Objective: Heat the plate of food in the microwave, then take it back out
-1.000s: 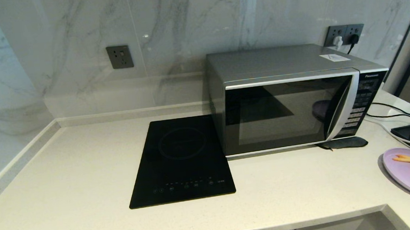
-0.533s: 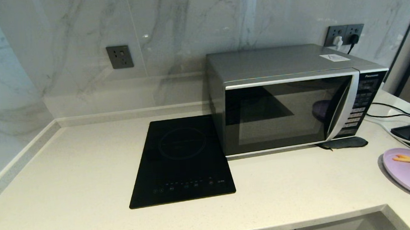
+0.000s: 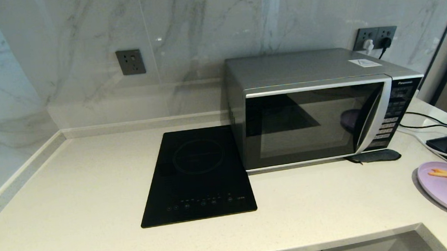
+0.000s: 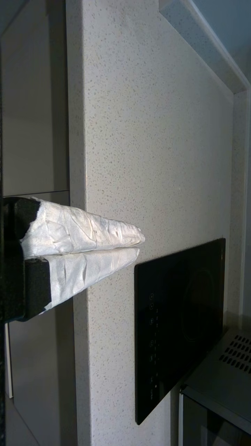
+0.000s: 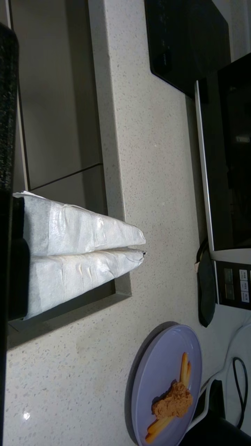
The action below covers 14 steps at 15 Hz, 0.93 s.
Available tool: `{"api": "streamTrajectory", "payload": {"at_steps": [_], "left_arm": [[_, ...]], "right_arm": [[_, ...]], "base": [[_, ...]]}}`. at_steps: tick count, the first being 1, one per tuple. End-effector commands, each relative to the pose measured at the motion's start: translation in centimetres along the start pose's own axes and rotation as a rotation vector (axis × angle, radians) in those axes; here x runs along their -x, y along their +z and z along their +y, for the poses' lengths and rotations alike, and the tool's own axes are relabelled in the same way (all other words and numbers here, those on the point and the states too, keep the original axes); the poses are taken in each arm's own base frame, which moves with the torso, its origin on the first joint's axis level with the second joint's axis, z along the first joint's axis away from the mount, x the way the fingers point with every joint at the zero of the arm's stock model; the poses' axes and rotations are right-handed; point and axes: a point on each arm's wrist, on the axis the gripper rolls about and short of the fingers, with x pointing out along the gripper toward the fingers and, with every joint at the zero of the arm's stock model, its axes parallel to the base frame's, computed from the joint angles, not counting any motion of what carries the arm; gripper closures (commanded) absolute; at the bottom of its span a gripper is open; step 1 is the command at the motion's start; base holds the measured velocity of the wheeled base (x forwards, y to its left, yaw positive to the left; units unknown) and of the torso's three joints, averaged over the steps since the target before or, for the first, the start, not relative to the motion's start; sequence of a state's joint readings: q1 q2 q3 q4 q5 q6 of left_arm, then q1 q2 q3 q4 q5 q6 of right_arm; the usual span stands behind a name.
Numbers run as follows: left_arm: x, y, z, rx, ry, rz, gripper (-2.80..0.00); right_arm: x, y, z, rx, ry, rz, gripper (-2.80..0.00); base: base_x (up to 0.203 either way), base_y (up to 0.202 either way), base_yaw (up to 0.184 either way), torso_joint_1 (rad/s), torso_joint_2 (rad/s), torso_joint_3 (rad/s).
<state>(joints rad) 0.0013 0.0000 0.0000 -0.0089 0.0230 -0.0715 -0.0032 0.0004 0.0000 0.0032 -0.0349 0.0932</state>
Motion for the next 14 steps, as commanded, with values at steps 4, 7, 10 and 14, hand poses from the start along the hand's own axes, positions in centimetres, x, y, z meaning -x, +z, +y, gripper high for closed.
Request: {"api": "streamTrajectory", "payload": {"at_steps": [4, 7, 10, 14], "left_arm": [[-0.01, 0.01, 0.0, 0.001, 0.0, 0.001, 0.0], [-0.01, 0.01, 0.0, 0.001, 0.0, 0.001, 0.0], [-0.01, 0.01, 0.0, 0.001, 0.0, 0.001, 0.0], [-0.01, 0.01, 0.0, 0.001, 0.001, 0.001, 0.0]], "right_arm": [[-0.01, -0.04, 0.0, 0.0, 0.0, 0.001, 0.0], [-0.01, -0.04, 0.0, 0.0, 0.0, 0.001, 0.0], [-0.01, -0.04, 0.0, 0.001, 0.0, 0.001, 0.0], [-0.01, -0.09, 0.0, 0.007, 0.003, 0.002, 0.0]], "base": [[0.0, 0.0, 0.0, 0.0, 0.0, 0.0], [0.0, 0.0, 0.0, 0.0, 0.0, 0.0], [0.0, 0.0, 0.0, 0.0, 0.0, 0.0], [0.0, 0.0, 0.0, 0.0, 0.0, 0.0]]}}
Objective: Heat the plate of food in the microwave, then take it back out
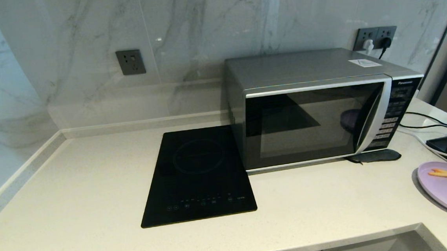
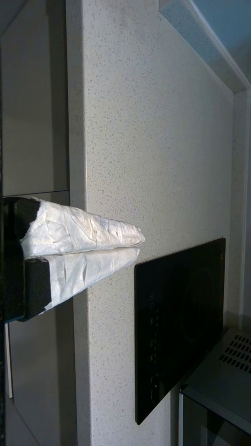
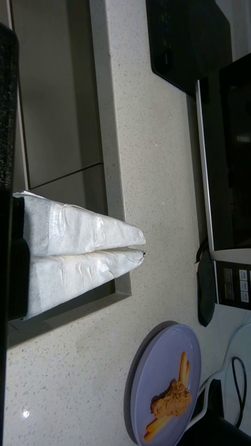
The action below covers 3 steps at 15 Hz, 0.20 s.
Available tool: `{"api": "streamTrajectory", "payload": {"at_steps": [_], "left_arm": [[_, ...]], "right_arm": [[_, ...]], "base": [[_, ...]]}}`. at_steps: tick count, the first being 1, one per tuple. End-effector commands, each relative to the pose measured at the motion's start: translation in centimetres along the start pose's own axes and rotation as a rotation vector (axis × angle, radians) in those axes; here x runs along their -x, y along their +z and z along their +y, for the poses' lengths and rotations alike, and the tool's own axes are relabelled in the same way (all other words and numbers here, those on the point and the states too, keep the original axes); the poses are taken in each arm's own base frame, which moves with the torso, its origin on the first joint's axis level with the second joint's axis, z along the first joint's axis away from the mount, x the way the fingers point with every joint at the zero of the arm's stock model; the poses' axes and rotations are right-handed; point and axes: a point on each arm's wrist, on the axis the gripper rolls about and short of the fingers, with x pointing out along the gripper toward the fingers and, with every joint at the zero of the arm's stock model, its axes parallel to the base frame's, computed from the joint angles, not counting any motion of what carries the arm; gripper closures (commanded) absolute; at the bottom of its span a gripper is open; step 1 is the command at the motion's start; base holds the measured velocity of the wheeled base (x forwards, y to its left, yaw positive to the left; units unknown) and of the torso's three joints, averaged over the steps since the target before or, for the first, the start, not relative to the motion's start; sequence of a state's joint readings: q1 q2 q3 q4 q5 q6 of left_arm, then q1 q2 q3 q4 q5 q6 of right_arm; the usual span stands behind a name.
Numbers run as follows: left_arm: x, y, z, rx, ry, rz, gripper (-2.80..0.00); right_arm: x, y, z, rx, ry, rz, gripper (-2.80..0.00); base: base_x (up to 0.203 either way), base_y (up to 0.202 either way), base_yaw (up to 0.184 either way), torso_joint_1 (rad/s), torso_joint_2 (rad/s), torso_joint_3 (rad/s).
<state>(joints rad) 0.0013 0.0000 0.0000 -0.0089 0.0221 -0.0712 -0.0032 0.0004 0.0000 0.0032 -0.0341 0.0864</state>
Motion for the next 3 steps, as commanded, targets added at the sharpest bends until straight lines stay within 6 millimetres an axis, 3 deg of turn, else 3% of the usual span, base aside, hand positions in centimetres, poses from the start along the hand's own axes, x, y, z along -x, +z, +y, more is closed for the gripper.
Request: {"api": "streamTrajectory", "payload": {"at_steps": [1, 3], "left_arm": [[-0.01, 0.01, 0.0, 0.001, 0.001, 0.001, 0.0], [-0.01, 0.01, 0.0, 0.001, 0.001, 0.001, 0.0]], "right_arm": [[-0.02, -0.08, 0.0, -0.002, 0.002, 0.003, 0.0], [0.0, -0.04, -0.01, -0.007, -0.003, 0.0, 0.0]], "base": [[0.0, 0.0, 0.0, 0.0, 0.0, 0.0], [0.0, 0.0, 0.0, 0.0, 0.0, 0.0]]}}
